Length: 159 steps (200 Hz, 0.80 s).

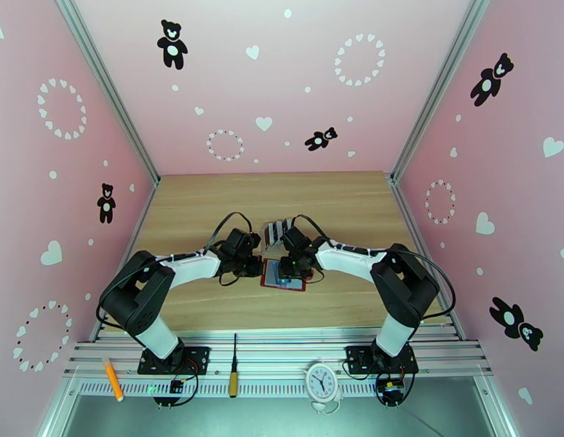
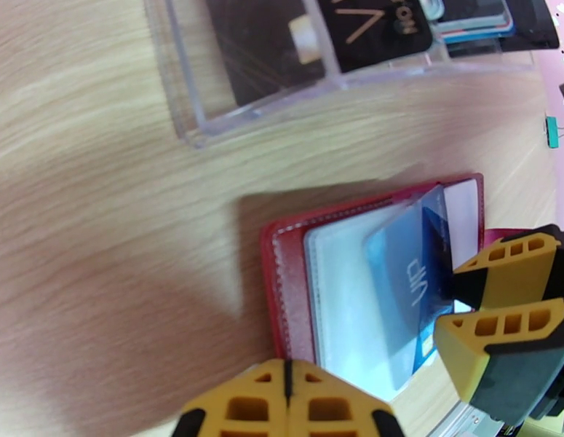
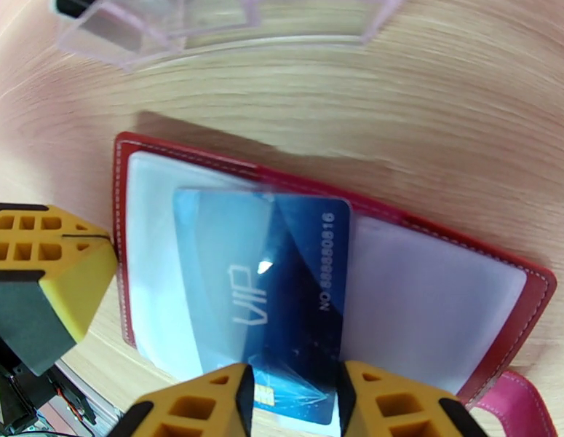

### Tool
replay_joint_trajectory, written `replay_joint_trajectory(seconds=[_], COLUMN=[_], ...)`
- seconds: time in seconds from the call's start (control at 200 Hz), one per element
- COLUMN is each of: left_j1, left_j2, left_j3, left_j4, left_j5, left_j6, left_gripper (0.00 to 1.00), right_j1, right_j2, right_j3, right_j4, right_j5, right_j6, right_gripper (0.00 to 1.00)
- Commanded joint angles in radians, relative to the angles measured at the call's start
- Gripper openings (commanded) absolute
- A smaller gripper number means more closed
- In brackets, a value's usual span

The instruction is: Put the credit cards into the card holder

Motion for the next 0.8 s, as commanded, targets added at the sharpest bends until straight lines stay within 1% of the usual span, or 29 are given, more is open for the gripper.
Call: replay_joint_trajectory(seconds=[0.0,0.531,0.791], left_j1=[-0.005,-0.014,-0.016], left_j2=[-0.026,-0.015,-0.011], left_j3=[-0.010,-0.004,-0.001], left_j4=[0.010,0.004,0.000], left_j5=[0.025,0.026,0.021], left_j6=[-0.009,-0.006,-0.005], left_gripper=[0.00,0.00,0.00], right_j1=[0.013,0.026,0.054], right_j2=[0.019,0.051,0.056], right_j3=[0.035,0.062,0.074], right_j4=[-0.031,-0.008,-0.004], right_j5=[0.016,-0.036,-0.041], right_j6=[0.001,0.010,0.022], right_gripper=[0.38,0.38,0.38])
